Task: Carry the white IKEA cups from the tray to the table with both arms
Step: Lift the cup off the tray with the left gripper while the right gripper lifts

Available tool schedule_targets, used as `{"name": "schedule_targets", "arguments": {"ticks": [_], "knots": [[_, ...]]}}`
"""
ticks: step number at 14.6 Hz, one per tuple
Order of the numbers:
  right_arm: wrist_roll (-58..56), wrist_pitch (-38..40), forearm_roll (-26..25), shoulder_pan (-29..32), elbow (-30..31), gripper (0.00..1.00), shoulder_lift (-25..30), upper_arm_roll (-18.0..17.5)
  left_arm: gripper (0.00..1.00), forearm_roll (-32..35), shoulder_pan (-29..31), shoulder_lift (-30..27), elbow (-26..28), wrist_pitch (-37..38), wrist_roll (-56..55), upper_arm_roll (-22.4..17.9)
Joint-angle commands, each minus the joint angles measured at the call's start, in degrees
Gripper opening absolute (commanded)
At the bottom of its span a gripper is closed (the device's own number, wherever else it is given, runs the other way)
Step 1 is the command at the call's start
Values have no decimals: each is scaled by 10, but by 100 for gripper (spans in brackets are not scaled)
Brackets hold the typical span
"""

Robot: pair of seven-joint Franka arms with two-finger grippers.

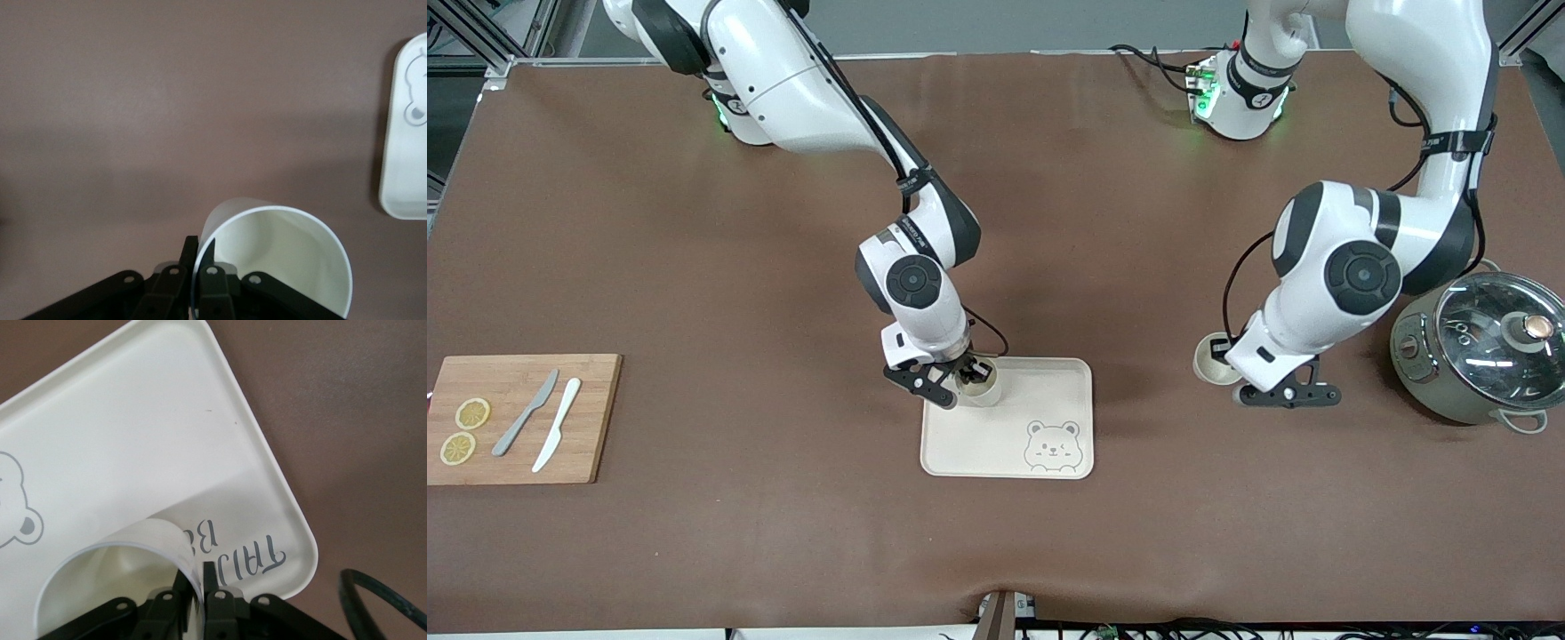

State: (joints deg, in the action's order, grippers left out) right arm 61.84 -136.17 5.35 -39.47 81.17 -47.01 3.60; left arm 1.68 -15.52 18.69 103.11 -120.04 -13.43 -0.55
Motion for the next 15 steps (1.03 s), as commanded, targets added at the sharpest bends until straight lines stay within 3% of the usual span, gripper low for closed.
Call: {"name": "schedule_targets", "arguments": {"ticks": [1, 4, 10, 13, 15], "knots": [[5, 6, -10, -5, -19, 0, -15, 5, 0, 10, 17, -88, 106, -28, 24, 10], [2, 12, -9, -3, -24, 0, -14, 4, 0, -4, 34, -146, 193, -84, 38, 13], [-14, 28, -3, 6, -24, 0, 2, 5, 0, -48, 37, -192, 327, -217, 66, 13], [-28, 138, -2, 30, -94, 0, 10, 3, 0, -51, 38, -201, 398, -310, 66, 21], [-58, 204, 0, 43, -118, 0, 23, 4, 0, -52, 37, -199, 417, -334, 66, 22]]}}
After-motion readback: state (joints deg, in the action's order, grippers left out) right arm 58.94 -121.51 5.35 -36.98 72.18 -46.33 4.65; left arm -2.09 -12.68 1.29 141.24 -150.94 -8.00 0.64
